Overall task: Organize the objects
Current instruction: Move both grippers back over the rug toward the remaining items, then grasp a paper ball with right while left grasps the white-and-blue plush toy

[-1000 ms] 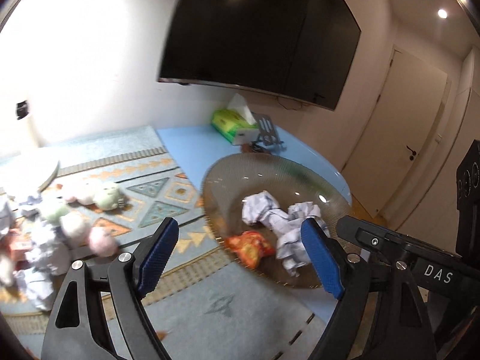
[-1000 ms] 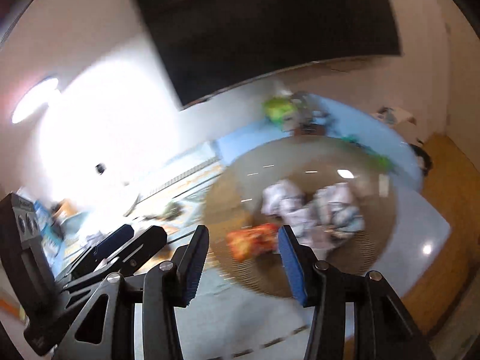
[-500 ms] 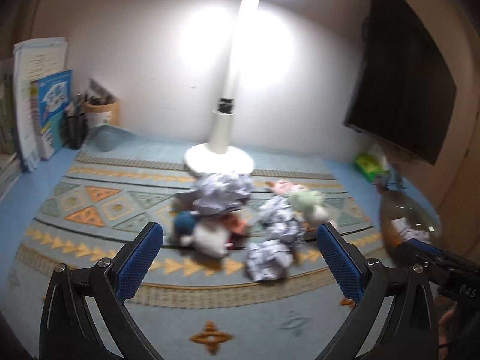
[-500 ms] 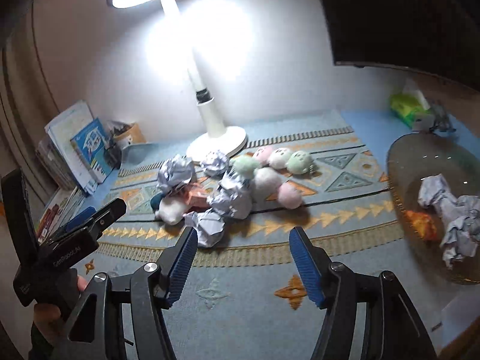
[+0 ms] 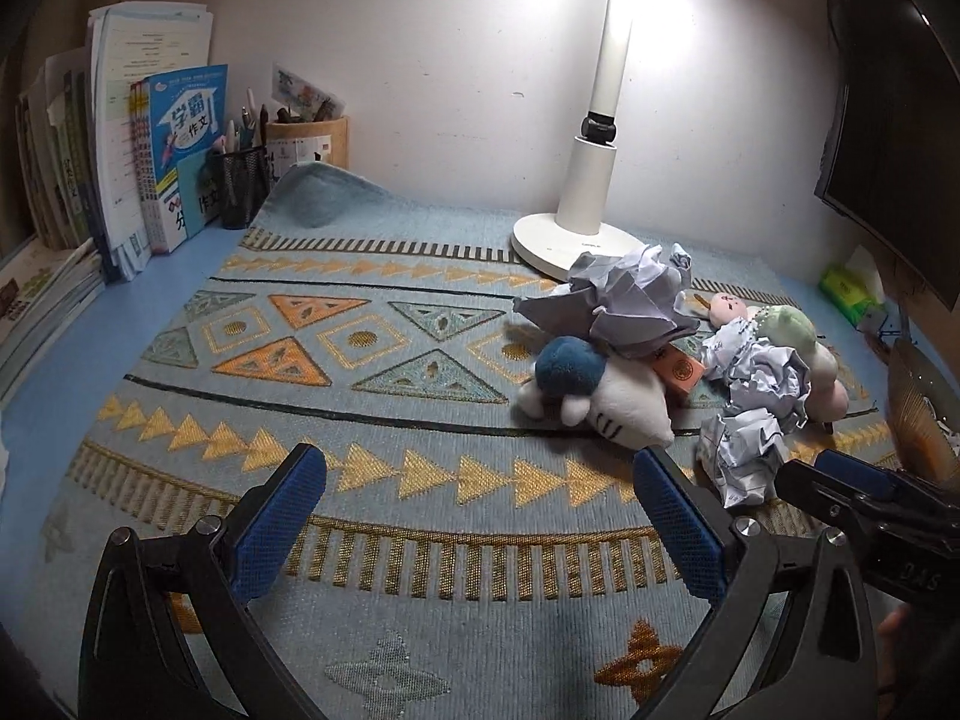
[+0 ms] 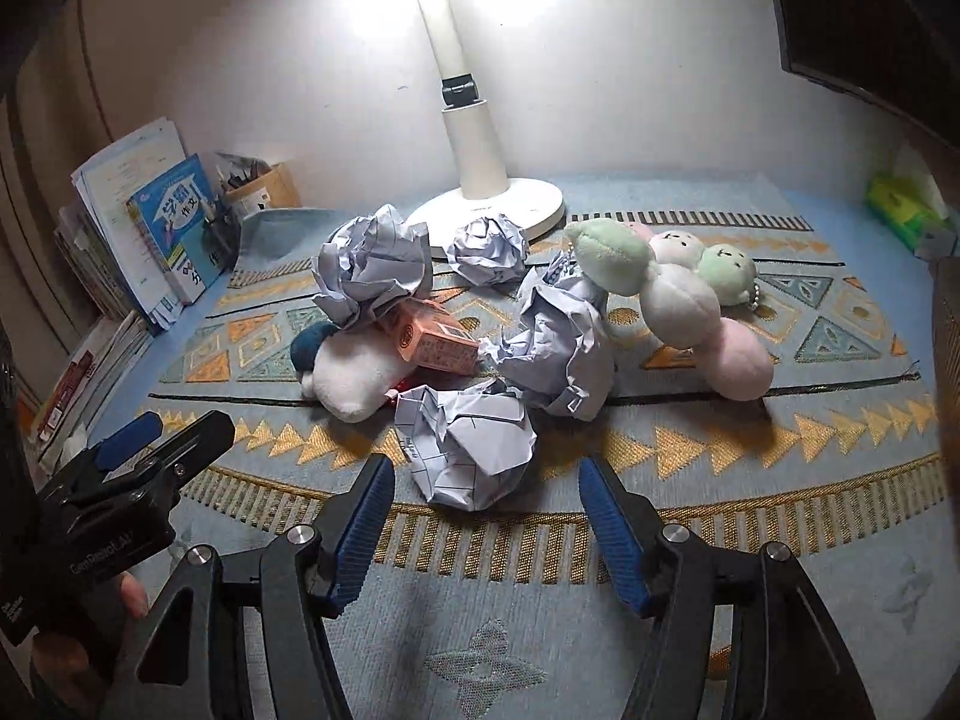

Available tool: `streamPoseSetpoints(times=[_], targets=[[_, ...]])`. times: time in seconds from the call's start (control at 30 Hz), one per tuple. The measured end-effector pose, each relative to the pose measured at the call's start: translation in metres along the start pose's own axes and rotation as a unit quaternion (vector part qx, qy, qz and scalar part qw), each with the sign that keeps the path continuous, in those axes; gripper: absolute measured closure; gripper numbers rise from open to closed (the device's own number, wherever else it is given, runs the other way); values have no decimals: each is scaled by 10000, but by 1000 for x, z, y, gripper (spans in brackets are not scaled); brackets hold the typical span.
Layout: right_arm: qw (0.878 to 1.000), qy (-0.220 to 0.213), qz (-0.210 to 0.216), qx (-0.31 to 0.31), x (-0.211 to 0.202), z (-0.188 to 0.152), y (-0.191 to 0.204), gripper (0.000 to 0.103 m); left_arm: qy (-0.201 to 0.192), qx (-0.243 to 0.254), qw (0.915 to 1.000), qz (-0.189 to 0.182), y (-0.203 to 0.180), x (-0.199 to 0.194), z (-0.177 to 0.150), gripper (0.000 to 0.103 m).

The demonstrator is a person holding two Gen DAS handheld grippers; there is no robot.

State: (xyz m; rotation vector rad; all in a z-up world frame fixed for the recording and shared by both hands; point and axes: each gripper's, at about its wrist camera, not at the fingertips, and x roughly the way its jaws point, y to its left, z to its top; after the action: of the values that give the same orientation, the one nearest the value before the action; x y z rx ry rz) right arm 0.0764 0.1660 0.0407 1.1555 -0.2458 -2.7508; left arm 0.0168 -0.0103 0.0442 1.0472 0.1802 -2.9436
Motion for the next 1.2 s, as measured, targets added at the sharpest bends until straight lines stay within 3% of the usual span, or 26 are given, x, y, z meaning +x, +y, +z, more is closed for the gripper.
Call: streamPoseSetpoints(times=[0.2,0.3,0.47,0.53,0.6,0.77,0.87,1.03,1.2], targets=[[9993,323,113,142,13,0,-7,39,101,12,9999,-82,0,3,0,1],[9993,340,106,143,14,2,-6,39,381,14,9991,-173,0,13,1,1],[9986,529,85,-17,24,6,5,40,756,-334,9926,-890,8,30,19,1],[9985,540,99,12,28,9,9,40,809,-177,9897,-1164,3,37,30,1],[9981,607,11,-49,36,12,13,40,811,112,9914,-1019,-8,46,39,1],[9971,722,-127,-198,48,14,17,43,966,962,9855,-1013,-39,77,48,1],[9972,689,-111,-275,50,17,18,51,1105,1009,9813,-1210,-45,92,47,8],[9983,503,-49,-297,43,16,19,59,1219,737,9792,-1445,-39,96,47,34],[9987,391,-15,-315,23,8,21,60,1204,809,9798,-1378,-39,83,41,38]])
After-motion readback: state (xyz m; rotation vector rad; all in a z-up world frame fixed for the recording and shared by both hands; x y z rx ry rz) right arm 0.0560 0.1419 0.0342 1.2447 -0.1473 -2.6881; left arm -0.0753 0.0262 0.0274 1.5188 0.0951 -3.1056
